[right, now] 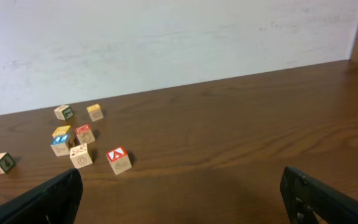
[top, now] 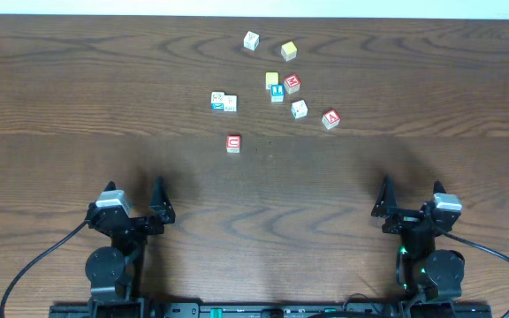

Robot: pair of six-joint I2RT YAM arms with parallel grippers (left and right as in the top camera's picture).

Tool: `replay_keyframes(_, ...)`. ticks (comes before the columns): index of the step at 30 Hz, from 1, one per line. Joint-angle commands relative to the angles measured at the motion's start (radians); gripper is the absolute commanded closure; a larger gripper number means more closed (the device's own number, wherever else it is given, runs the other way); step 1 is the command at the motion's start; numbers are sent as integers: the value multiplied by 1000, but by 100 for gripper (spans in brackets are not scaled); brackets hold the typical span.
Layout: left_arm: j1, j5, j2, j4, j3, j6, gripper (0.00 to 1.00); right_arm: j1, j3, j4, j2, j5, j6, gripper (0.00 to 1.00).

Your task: Lift 4 blocks

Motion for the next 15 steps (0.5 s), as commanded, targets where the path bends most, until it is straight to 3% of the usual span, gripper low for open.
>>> replay_keyframes(1, -2, 2, 0, -24, -23, 9, 2, -11, -2, -4, -8, -5, -10, 1)
replay_keyframes(15, -2, 2, 0, -24, -23, 9, 2, -11, -2, -4, -7, -5, -10, 1)
